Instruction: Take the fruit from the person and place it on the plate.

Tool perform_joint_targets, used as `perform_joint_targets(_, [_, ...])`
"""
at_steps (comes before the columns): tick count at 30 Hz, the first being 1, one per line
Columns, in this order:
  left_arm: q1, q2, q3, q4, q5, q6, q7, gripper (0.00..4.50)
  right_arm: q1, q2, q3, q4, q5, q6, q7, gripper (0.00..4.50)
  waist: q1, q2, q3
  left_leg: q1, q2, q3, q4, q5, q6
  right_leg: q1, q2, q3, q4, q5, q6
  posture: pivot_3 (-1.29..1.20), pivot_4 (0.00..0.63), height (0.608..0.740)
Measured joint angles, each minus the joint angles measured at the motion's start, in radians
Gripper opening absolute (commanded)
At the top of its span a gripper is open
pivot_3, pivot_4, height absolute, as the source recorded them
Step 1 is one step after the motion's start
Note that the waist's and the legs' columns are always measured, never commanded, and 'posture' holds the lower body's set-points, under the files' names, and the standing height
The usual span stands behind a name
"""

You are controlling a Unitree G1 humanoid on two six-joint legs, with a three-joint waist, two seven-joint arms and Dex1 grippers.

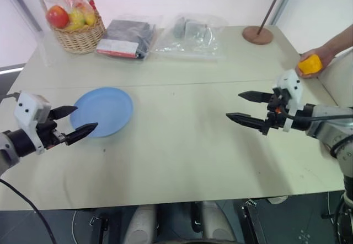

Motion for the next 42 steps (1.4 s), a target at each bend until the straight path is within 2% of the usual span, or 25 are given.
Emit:
perform_joint_targets(16, [-0.059, -0.007, -0.039, 0.021, -0.006, 0.000, -0.015, 4.50, 0.005, 0.000, 0.000, 0.002, -0.002, -0.017, -0.002, 4.47, 0.000, 0.000, 0.000, 0.000, 0.000, 0.000, 0.000, 0.000, 0.000, 0.000, 0.000, 0.000, 0.000, 0.000, 0.001, 0.00, 0.150, 0.740])
perform_joint_targets(42, [-0.074, -0.007, -0.077, 0.022, 0.000, 0.000, -0.023, 4.50, 0.005, 0.000, 0.000, 0.010, -0.012, -0.024, -0.006, 4.47, 0.000, 0.000, 0.000, 0.000, 0.000, 0.000, 0.000, 0.000, 0.000, 0.000, 0.000, 0.000, 0.000, 0.001, 0.002, 0.00, 0.150, 0.740])
